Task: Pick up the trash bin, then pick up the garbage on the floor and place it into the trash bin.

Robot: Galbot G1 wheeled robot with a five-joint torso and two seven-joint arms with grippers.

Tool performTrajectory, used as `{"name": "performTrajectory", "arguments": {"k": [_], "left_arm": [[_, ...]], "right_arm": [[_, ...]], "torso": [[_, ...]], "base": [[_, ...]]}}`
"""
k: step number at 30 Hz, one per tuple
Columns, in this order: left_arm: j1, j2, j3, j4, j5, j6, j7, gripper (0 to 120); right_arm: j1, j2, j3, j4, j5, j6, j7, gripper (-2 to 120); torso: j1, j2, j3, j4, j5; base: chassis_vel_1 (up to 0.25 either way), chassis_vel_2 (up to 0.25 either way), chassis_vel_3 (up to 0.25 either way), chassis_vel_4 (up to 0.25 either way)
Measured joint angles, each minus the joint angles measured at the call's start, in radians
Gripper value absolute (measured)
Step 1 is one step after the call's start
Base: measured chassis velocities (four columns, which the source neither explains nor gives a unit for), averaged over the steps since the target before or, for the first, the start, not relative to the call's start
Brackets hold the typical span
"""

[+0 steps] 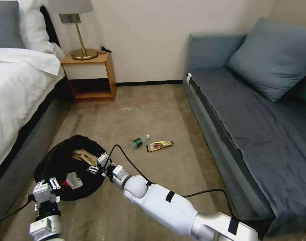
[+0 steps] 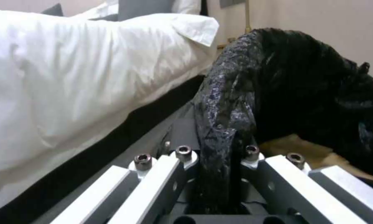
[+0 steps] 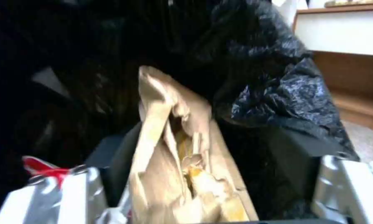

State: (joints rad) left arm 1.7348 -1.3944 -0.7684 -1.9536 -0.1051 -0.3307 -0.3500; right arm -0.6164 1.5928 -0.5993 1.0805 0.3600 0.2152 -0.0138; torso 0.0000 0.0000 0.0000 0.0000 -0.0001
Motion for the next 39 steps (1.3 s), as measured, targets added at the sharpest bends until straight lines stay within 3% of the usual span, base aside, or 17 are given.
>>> {"name": "performTrajectory", "arguments": {"k": [5, 12, 17, 21, 25, 27, 30, 36, 39], "left_arm": [[-0.01, 0.006, -0.014, 0.012, -0.012, 0.0, -0.003, 6], [-0.016, 0.008, -0.018, 0.019, -0.013, 0.0, -0.002, 6], [-0.016, 0.014, -0.024, 0.018, -0.014, 0.0, -0.004, 6], [-0.024, 0.026, -0.03, 0.019, -0.025, 0.0, -0.012, 6], [-0.029, 0.034, -0.036, 0.022, -0.032, 0.0, -0.013, 6], [-0.033, 0.037, -0.039, 0.034, -0.034, -0.01, -0.016, 6], [-0.034, 0.037, -0.04, 0.044, -0.034, -0.016, -0.017, 6], [-0.031, 0.034, -0.039, 0.059, -0.023, -0.031, -0.017, 6], [-0.028, 0.032, -0.039, 0.074, -0.012, -0.044, -0.018, 6]], "right_arm": [[0.004, -0.039, 0.018, 0.044, 0.047, 0.011, -0.039, 97], [-0.012, -0.098, 0.035, 0.105, 0.059, 0.016, -0.032, 100], [-0.041, -0.157, 0.052, 0.141, 0.051, -0.01, 0.057, 100], [-0.091, -0.217, 0.074, 0.182, -0.038, -0.118, 0.252, 100], [-0.123, -0.253, 0.107, 0.187, -0.089, -0.156, 0.32, 100], [-0.15, -0.27, 0.149, 0.178, -0.171, -0.259, 0.437, 100], [-0.17, -0.279, 0.189, 0.163, -0.194, -0.34, 0.501, 100], [-0.192, -0.309, 0.25, 0.157, -0.142, -0.321, 0.451, 100], [-0.209, -0.351, 0.28, 0.206, -0.028, -0.301, 0.318, 100]], "torso": [[0.0, 0.0, 0.0, 0.0001, 0.0002], [0.0, 0.0, 0.0, -0.0001, 0.0002], [0.0, 0.0, 0.0, 0.0001, 0.0003], [0.0, 0.0, 0.0, -0.0001, 0.0003], [0.0, 0.0, 0.0, -0.0002, 0.0004], [0.0, 0.0, 0.0, -0.0001, 0.0004], [0.0, 0.0, 0.0, 0.0, 0.0003], [0.0, 0.0, 0.0, 0.0, 0.0004], [0.0, 0.0, 0.0, -0.0001, 0.0003]], "base": [[0.0, 0.0, 0.0, 0.0], [0.0, 0.0, 0.0, 0.0], [0.0, 0.0, 0.0, 0.0], [0.0, 0.0, 0.0, 0.0], [0.0, 0.0, 0.0, 0.0], [0.0, 0.0, 0.0, 0.0], [0.0, 0.0, 0.0, 0.0], [0.0, 0.0, 0.0, 0.0], [0.0, 0.0, 0.0, 0.0]]}}
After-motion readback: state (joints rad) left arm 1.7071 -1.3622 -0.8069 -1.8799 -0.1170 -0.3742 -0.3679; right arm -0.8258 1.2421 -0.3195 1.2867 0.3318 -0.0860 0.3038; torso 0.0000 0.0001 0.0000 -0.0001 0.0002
